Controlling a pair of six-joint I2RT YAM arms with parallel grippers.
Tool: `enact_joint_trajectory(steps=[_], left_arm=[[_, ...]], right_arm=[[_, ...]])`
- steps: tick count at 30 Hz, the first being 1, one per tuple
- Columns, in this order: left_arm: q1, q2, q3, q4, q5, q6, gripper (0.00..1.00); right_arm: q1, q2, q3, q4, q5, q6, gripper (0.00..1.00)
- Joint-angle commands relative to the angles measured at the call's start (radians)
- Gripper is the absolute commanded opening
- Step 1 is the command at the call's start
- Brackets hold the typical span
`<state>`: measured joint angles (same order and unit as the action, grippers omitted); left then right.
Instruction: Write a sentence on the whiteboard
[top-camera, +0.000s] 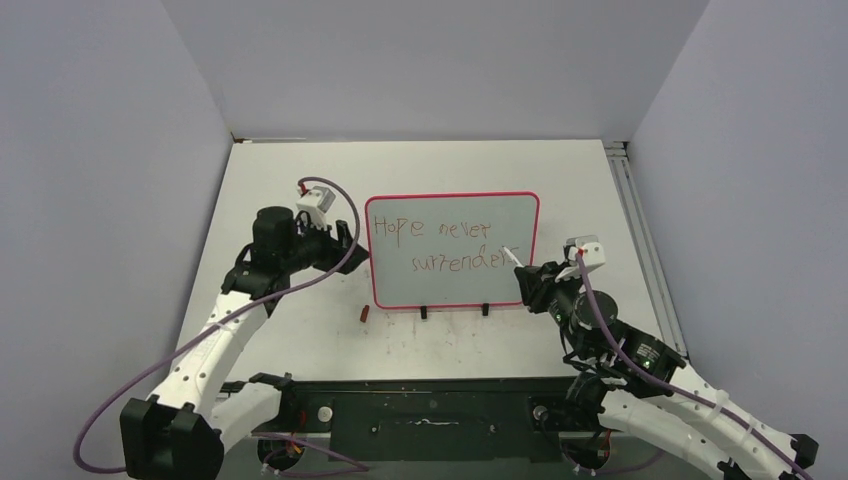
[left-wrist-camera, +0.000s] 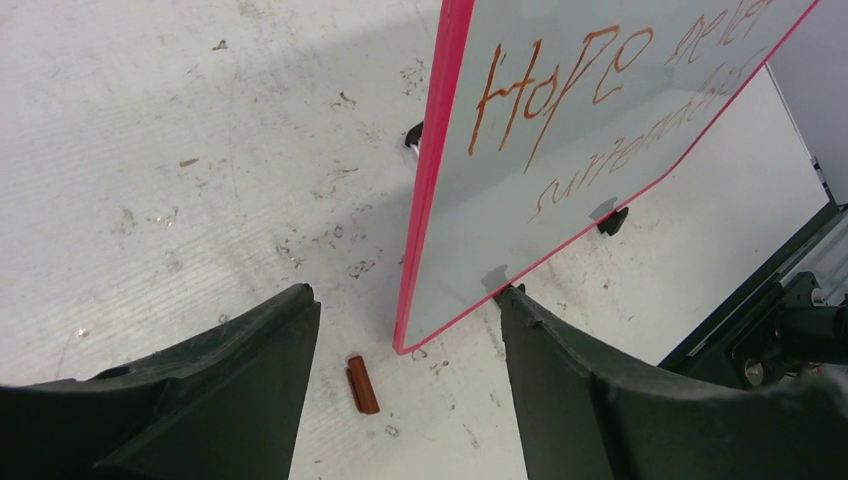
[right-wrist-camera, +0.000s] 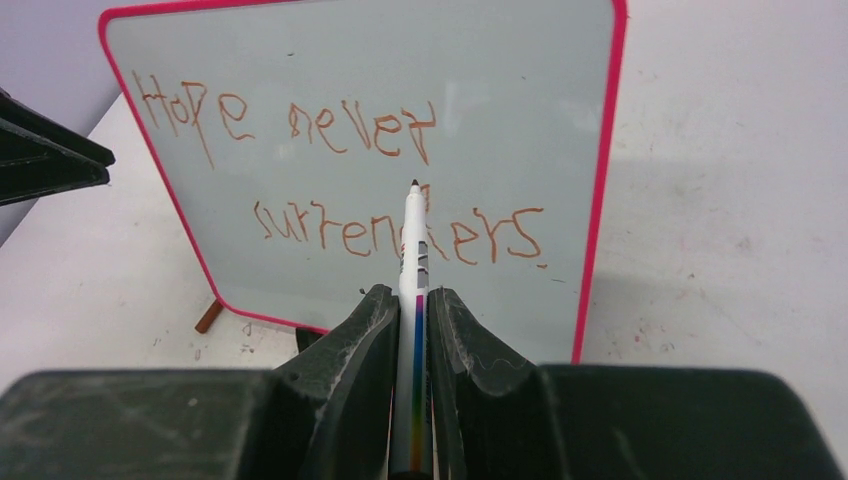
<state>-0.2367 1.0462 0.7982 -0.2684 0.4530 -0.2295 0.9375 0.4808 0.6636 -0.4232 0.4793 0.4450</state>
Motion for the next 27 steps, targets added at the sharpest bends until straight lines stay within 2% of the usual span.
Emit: enact_joint_trajectory(steps=[1,5,10,15,27], left_arm=[[-0.009,-0.103,-0.021,-0.102,-0.106,-0.029,0.65],[-0.053,-0.200,-0.063,-0.184,-0.245,-0.105,0.63],[-0.179,-0.212,-0.121,-0.225,-0.415,-0.216,0.60],[-0.250,-0.161,-0.178,-0.179,-0.444,-0.294,0.58],[-0.360,0.070,-0.218,-0.063,-0.535,-0.302,0.50]], right_arm=[[0.004,0.050,0.006,0.147,-0.078,-0.091,0.05],[0.004,0.084,-0.010,0.230,-0.085,-0.130,0.05],[0.003,0.091,-0.029,0.309,-0.061,-0.175,0.05],[0.003,0.054,-0.044,0.359,-0.046,-0.216,0.05],[0.003,-0.022,-0.089,0.373,0.028,-0.226,0.06]])
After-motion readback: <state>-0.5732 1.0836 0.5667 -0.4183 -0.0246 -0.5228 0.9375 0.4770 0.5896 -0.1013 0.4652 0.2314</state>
